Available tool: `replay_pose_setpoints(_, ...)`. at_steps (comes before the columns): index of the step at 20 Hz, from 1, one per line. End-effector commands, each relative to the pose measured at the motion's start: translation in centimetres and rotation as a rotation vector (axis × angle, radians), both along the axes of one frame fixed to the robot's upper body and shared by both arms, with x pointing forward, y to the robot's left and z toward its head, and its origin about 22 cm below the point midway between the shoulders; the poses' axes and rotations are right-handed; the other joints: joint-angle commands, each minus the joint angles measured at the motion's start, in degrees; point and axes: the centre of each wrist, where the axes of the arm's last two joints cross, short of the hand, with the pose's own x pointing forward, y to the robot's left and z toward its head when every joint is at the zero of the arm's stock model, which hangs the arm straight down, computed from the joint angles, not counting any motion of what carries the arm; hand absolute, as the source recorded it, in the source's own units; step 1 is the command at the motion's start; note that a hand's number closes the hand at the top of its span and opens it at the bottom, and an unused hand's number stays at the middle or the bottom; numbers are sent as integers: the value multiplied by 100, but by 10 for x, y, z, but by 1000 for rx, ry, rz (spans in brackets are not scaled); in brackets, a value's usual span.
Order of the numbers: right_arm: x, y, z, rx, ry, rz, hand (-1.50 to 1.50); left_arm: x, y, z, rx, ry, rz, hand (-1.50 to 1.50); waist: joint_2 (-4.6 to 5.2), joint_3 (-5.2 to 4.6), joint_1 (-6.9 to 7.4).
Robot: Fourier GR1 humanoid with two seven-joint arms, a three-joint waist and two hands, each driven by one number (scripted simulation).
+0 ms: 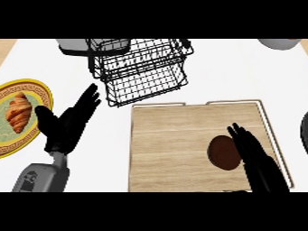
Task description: Pick the cupcake from the tray and place it in the tiered basket
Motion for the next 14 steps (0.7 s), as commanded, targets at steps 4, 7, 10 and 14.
replay_pose_setpoints(4,17,11,-26,-8,1,3,-150,-2,-16,-9,-2,10,0,0,28,34,13)
replay_pose_setpoints(7,35,-5,-13,-8,10,14,-150,0,16,-2,15,13,-4,0,28,33,21)
replay_pose_setpoints(10,34,9,-24,-23,51,45,-150,0,2,4,-17,19,-14,0,26,34,20)
replay_pose_setpoints(14,25,11,-27,20,-2,175,150,10,-5,6,15,2,8,0,26,34,3)
